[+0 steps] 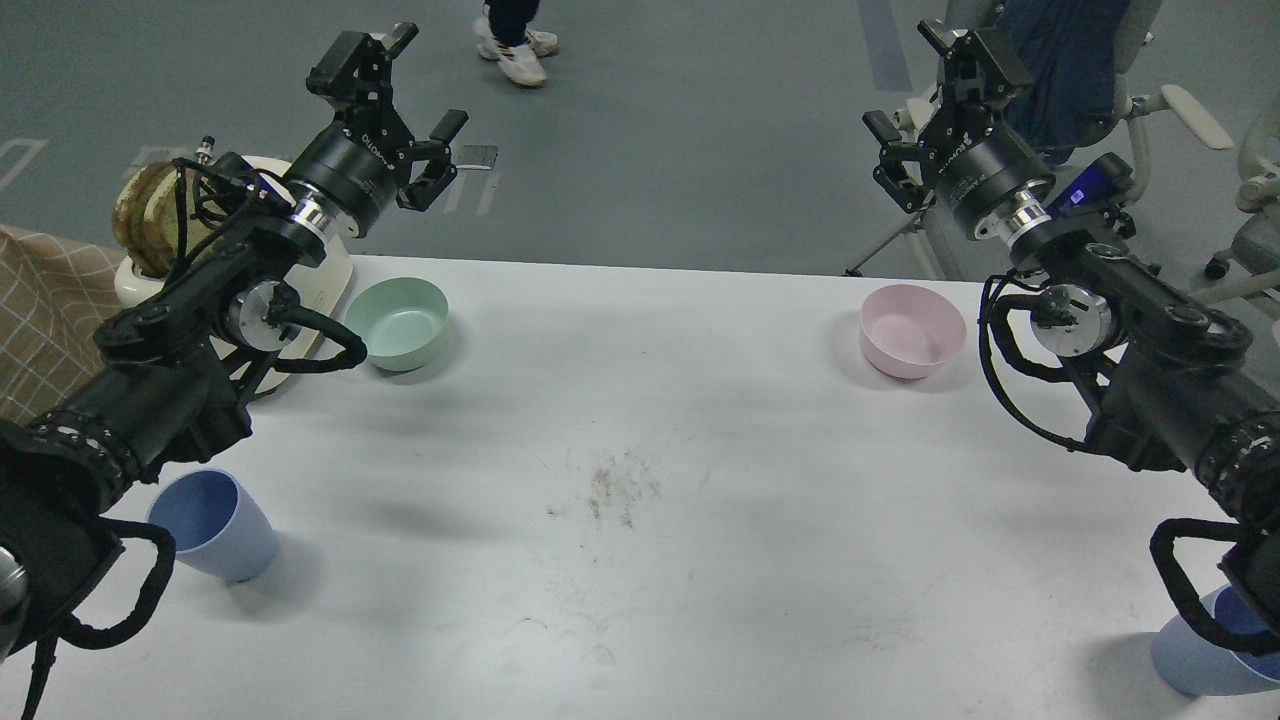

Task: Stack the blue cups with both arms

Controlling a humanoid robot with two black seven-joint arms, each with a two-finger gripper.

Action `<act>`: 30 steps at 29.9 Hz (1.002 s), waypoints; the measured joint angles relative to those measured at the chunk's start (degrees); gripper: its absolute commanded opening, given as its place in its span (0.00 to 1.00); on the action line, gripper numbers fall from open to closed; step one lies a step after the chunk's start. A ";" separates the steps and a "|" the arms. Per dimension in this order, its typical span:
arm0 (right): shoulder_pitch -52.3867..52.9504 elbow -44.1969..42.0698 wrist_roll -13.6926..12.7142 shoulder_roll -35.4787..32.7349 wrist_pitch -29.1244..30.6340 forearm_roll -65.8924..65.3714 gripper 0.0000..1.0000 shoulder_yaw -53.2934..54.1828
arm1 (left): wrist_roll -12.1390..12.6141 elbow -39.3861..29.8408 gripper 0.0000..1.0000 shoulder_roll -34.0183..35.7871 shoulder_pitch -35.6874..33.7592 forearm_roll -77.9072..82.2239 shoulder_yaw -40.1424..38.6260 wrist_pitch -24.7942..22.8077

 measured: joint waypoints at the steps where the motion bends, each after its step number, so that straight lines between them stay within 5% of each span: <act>1: 0.03 -0.22 0.00 0.31 0.00 0.00 1.00 0.00 | -0.19 -0.04 0.98 -0.14 0.00 0.00 -0.03 0.00; 30: 2.49 -6.84 0.00 5.79 0.00 2.18 1.00 0.63 | -0.46 -0.50 0.98 -0.40 1.40 -1.38 -2.11 0.00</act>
